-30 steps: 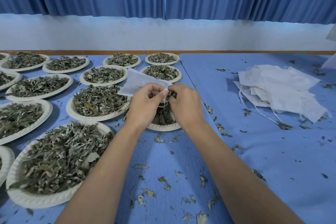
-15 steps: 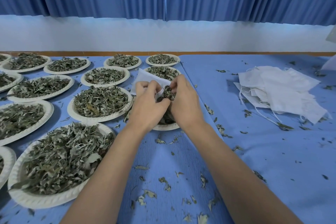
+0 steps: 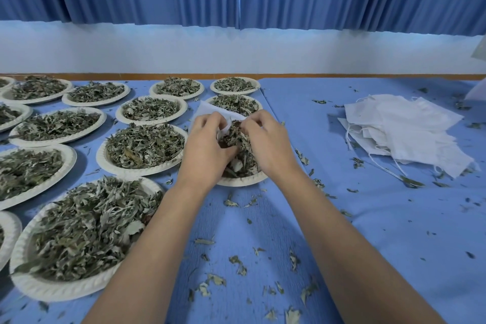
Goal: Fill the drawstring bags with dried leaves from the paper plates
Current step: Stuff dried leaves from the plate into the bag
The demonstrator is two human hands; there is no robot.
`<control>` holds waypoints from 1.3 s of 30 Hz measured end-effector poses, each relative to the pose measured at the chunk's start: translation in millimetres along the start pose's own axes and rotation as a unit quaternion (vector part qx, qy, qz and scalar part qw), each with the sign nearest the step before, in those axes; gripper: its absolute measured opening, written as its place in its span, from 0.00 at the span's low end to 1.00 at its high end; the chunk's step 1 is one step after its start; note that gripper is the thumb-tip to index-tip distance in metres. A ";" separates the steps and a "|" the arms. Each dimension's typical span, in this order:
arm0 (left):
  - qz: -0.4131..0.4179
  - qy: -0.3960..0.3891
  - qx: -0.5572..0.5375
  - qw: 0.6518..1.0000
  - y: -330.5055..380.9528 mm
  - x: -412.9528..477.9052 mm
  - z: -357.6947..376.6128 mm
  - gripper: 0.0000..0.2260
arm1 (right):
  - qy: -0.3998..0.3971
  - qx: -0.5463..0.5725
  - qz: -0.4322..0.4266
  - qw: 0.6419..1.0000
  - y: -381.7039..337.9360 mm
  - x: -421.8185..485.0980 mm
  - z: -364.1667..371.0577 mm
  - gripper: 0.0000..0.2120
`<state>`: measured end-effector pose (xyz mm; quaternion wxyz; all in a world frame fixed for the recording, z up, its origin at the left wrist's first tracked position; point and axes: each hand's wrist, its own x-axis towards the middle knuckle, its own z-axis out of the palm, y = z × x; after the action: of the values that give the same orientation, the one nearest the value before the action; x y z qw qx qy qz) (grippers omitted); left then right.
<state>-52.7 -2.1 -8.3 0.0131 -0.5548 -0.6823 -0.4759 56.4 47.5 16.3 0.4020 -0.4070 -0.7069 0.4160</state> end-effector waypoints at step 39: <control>-0.092 0.119 -0.037 0.988 9.9 14.7 5.1 0.09 | 0.073 -0.085 -0.172 0.979 15.8 -2.8 7.3 0.03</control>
<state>-48.1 11.5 3.2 0.0298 -0.4286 -0.7060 -0.5630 54.5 48.2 -1.3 0.4823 -0.3416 -0.7674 0.2486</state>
